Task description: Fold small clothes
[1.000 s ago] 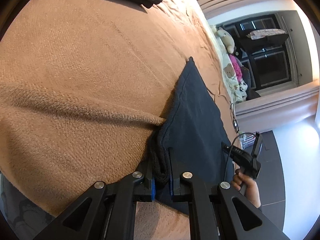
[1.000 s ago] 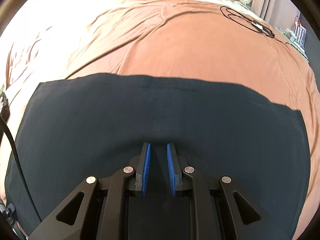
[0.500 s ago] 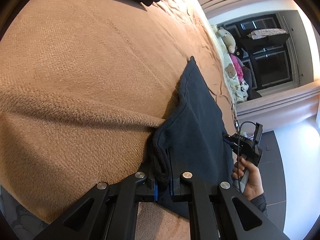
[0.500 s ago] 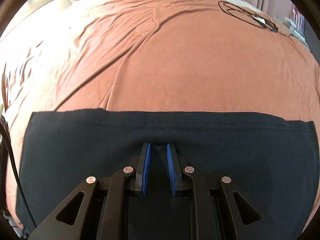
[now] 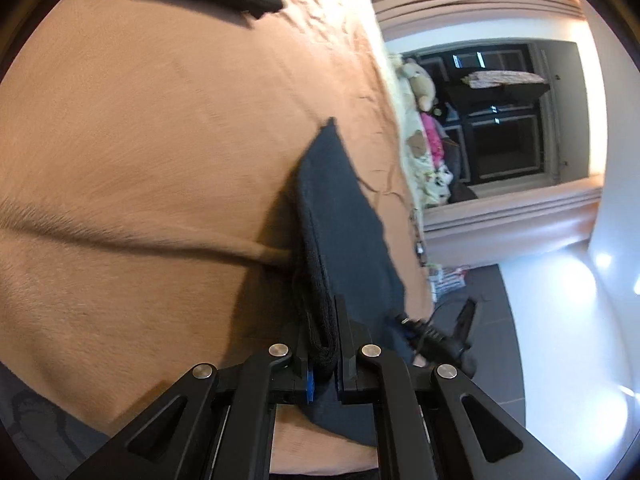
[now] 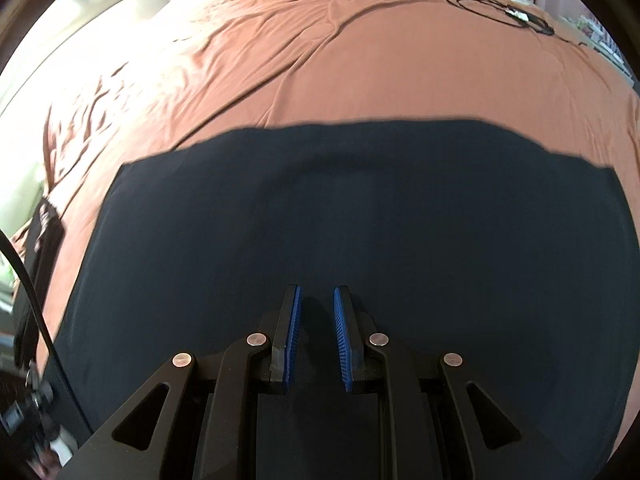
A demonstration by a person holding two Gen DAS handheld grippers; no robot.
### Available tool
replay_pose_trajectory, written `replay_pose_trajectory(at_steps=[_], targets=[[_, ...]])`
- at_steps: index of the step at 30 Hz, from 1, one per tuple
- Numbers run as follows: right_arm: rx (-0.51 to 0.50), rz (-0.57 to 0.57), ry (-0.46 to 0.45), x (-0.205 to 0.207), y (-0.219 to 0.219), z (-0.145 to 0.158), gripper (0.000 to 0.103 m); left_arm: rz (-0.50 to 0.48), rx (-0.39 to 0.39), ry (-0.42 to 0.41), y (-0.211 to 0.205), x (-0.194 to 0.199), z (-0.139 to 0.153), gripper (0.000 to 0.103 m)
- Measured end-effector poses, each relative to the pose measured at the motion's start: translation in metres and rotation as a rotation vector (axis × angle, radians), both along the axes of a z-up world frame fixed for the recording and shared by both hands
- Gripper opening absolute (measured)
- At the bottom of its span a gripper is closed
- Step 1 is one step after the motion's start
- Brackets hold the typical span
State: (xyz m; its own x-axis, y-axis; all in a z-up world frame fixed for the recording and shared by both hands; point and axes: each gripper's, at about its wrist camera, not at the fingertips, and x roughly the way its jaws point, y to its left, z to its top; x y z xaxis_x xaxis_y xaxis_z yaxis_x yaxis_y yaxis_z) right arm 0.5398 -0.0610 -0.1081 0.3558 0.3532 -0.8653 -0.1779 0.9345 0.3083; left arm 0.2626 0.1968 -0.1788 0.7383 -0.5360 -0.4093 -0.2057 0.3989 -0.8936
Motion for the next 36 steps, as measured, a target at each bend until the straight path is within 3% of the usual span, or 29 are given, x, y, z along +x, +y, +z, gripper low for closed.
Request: replay_pose_trajectory(at_steps=[7, 19, 24, 36], targets=[[0.064, 0.028, 0.014, -0.054, -0.007, -0.009, 0.014, -0.051, -0.007, -0.068, -0.014, 0.015, 0.035, 0.006], [0.223, -0.022, 0.022, -0.125, -0.027, -0.022, 0.014, -0.176, -0.015, -0.165, -0.046, 0.046, 0.079, 0.006], [0.215, -0.002, -0.004, -0.146, -0.025, -0.025, 0.014, -0.219, -0.025, -0.221, -0.061, 0.057, 0.1, 0.006], [0.243, -0.01, -0.007, -0.178, -0.016, -0.031, 0.01, -0.298, 0.02, -0.267, -0.105, 0.074, 0.14, 0.006]])
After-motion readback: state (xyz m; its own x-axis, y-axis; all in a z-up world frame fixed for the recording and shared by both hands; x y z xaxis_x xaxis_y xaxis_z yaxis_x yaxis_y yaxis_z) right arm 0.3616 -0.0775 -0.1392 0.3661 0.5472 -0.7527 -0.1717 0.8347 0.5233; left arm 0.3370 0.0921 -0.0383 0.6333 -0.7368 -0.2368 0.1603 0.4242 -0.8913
